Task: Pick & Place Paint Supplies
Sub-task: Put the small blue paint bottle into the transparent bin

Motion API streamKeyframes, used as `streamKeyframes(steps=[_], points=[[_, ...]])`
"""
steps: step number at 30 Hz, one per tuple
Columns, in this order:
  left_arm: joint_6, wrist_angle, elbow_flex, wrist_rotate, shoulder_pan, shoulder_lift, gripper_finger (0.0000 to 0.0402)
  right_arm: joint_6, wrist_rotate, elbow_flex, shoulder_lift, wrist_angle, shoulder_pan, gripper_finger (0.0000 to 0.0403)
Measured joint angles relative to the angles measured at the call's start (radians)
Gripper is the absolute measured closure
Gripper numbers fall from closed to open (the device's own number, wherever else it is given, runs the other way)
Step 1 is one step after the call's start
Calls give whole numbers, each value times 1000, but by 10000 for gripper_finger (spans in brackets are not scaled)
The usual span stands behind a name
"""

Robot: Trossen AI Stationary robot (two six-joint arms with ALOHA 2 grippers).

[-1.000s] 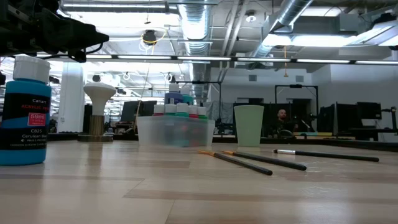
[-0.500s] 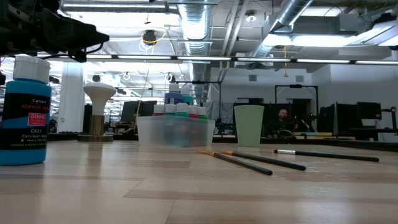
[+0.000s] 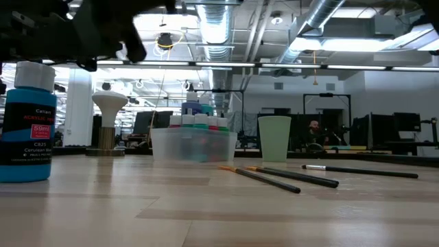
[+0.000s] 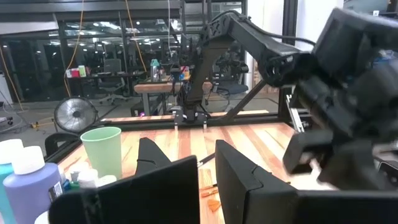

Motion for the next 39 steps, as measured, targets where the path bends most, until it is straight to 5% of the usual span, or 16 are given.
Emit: streamKeyframes(steps=[33, 39], points=[[0, 23, 0, -2, 0, 66, 401, 233, 13, 43, 26, -245, -11, 143], [0, 26, 0, -3, 0, 64, 401, 262, 44, 43, 26, -273, -11, 200]])
